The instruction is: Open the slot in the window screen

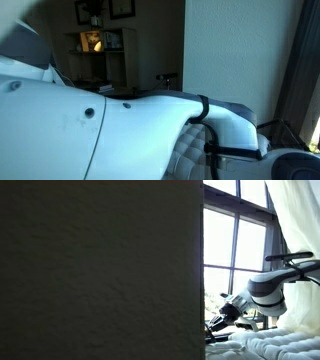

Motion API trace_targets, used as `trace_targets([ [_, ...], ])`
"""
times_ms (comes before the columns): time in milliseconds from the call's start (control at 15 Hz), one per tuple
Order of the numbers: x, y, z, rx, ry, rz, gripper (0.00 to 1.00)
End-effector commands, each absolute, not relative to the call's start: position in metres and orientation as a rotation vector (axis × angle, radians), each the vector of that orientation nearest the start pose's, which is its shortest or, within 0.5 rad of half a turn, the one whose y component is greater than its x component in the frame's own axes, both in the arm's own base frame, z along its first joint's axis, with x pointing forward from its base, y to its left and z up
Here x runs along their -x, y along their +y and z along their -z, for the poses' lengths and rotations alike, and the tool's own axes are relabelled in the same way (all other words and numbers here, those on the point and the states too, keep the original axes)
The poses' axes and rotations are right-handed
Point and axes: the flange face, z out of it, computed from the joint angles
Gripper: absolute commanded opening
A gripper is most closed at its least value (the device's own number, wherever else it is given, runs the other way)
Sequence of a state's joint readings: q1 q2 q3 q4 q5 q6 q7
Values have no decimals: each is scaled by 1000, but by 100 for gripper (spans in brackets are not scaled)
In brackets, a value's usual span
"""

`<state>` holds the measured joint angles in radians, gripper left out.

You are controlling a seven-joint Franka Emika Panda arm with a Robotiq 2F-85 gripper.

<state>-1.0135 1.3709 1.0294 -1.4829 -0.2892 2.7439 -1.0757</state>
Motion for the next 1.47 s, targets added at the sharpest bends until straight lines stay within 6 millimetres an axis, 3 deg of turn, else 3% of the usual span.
trace_targets([
  [0,-712,-182,-142,2416,-751,1072,1],
  [1000,-709,-184,-133,2315,-778,1078,0],
  [1400,-704,-187,-143,2207,-940,1295,0],
])
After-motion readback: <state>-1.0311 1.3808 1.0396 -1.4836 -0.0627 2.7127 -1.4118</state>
